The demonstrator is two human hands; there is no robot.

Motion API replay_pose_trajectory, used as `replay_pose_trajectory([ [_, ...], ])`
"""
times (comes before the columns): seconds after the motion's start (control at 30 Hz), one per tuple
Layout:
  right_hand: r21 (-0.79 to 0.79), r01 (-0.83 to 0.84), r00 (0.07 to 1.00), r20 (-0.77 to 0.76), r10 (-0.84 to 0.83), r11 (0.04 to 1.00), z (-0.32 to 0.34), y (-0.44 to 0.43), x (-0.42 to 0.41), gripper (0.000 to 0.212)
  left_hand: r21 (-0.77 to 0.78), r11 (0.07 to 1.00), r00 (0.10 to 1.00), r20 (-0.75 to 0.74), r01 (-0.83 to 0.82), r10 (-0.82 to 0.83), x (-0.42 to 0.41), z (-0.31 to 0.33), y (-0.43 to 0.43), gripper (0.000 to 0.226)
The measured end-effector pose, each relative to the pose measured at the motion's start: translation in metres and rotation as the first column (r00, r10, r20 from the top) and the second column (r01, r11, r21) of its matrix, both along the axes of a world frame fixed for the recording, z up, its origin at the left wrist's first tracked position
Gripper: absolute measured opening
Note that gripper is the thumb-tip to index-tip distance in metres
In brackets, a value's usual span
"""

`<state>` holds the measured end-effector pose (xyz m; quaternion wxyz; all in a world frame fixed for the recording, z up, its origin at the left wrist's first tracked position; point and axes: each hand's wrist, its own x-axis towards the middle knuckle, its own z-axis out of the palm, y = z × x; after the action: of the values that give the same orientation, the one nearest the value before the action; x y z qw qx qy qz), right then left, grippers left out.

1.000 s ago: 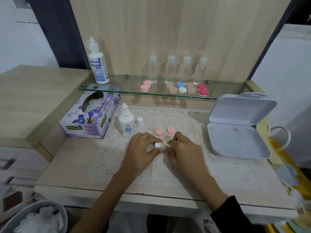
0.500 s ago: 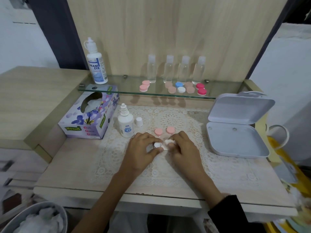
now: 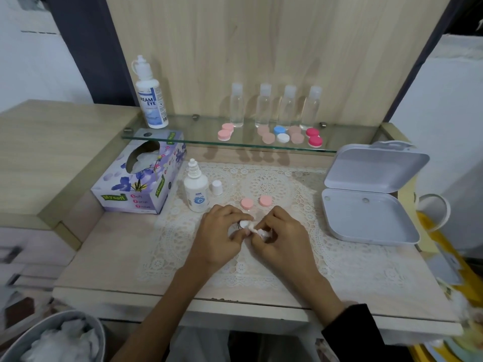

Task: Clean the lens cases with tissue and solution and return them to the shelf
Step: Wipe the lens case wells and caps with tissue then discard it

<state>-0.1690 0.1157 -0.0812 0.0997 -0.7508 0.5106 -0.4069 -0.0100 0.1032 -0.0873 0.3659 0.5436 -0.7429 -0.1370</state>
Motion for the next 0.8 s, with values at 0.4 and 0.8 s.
replay_pose_trajectory([
  [0.4, 0.085, 0.159, 0.985, 0.061, -0.164, 0.984, 0.0005, 0.0015, -0.0023, 0.029, 0.015, 1.0, 1.0, -0.024, 0.0, 0.0, 0.0, -0.0005, 0.0009, 0.031],
  [0.8, -0.058, 0.1, 0.994, -0.036, -0.102, 0.993, -0.0014, 0.0005, 0.0006, 0.005, 0.008, 1.0, 1.0, -0.014, -0.014, 0.014, -0.0008, 0.0007, 0.0026, 0.029],
])
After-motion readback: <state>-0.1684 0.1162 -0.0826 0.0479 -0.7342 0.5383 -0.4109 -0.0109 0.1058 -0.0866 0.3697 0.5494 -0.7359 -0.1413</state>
